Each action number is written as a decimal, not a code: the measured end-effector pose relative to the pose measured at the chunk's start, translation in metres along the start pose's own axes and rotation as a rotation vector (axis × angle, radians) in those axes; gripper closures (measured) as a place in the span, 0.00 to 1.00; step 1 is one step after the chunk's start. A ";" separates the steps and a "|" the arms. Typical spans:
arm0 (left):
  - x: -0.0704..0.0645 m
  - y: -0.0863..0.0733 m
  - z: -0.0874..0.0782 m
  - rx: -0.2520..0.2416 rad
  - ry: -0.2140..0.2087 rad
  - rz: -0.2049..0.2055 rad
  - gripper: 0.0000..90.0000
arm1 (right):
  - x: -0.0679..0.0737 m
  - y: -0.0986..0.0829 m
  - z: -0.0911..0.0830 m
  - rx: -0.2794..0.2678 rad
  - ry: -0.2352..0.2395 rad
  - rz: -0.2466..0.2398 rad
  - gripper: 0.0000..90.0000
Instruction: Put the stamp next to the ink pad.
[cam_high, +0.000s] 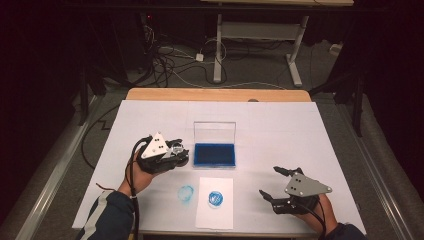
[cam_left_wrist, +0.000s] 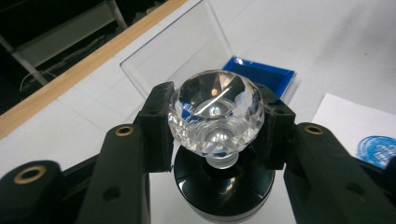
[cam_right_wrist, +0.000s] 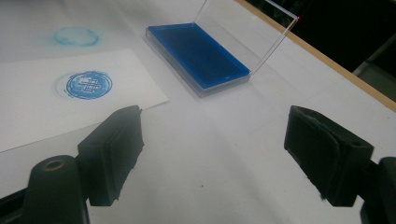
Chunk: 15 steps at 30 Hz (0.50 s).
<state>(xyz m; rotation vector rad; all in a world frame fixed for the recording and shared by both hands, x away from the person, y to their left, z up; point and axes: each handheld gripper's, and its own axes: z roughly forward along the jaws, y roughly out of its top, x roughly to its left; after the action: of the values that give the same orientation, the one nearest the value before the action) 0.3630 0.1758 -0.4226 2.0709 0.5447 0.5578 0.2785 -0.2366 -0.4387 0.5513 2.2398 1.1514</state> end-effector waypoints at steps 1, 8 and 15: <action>0.002 -0.001 0.003 0.003 -0.001 -0.010 0.60 | 0.000 0.000 0.000 0.002 -0.001 -0.002 0.22; 0.012 -0.007 0.018 0.042 0.022 -0.026 0.60 | 0.001 -0.001 0.002 0.009 0.004 0.002 0.22; 0.018 -0.012 0.035 0.071 0.036 -0.035 0.60 | 0.000 -0.002 0.003 0.014 0.003 0.001 0.22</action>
<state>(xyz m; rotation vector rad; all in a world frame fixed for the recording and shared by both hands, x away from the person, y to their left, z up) 0.3956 0.1689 -0.4466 2.1180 0.6286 0.5638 0.2801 -0.2362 -0.4420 0.5569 2.2519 1.1387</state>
